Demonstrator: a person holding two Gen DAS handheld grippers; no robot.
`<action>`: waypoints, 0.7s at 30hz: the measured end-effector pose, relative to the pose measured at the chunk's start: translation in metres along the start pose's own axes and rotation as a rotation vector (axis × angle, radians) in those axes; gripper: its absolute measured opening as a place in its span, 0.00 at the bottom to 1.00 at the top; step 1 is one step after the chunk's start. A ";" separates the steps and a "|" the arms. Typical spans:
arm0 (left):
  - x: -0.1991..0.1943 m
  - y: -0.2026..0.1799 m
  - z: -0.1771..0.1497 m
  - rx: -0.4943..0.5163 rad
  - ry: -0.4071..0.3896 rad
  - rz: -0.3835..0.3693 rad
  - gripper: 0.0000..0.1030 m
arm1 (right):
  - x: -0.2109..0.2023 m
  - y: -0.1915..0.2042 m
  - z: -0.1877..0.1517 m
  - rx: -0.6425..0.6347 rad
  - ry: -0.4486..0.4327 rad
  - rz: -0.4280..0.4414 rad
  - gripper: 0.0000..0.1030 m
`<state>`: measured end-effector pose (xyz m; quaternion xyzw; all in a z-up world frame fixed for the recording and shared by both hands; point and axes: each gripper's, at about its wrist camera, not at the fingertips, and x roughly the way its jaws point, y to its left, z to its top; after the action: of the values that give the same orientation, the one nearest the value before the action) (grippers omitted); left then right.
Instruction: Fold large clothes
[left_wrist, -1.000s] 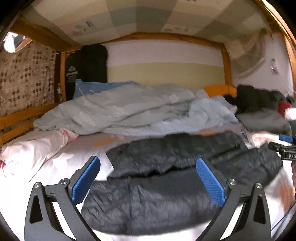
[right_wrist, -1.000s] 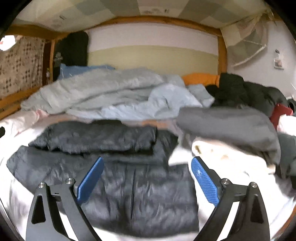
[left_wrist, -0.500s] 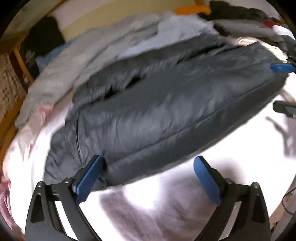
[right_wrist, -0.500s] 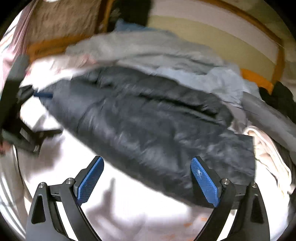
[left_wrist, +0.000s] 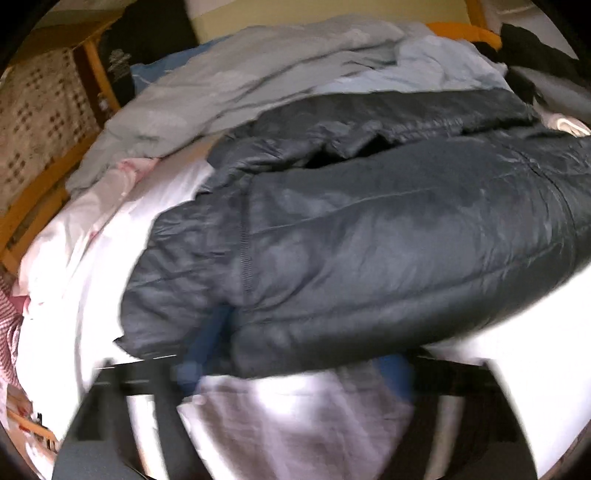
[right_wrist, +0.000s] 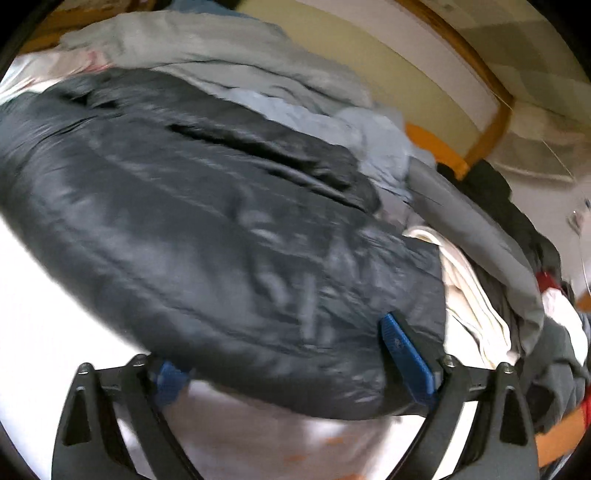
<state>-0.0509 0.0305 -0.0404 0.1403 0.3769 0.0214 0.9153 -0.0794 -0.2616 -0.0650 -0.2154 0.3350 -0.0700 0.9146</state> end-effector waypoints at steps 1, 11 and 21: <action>-0.001 0.000 0.002 0.002 -0.014 0.011 0.32 | -0.002 -0.004 0.001 0.017 -0.002 0.018 0.48; -0.064 0.022 -0.008 -0.056 -0.052 -0.067 0.18 | -0.064 -0.036 -0.003 0.067 -0.066 0.180 0.21; -0.084 0.024 0.024 -0.004 -0.093 -0.005 0.36 | -0.066 -0.056 0.020 0.092 -0.004 0.170 0.41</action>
<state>-0.0924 0.0359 0.0400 0.1381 0.3341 0.0131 0.9323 -0.1168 -0.2873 0.0118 -0.1438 0.3469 -0.0070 0.9268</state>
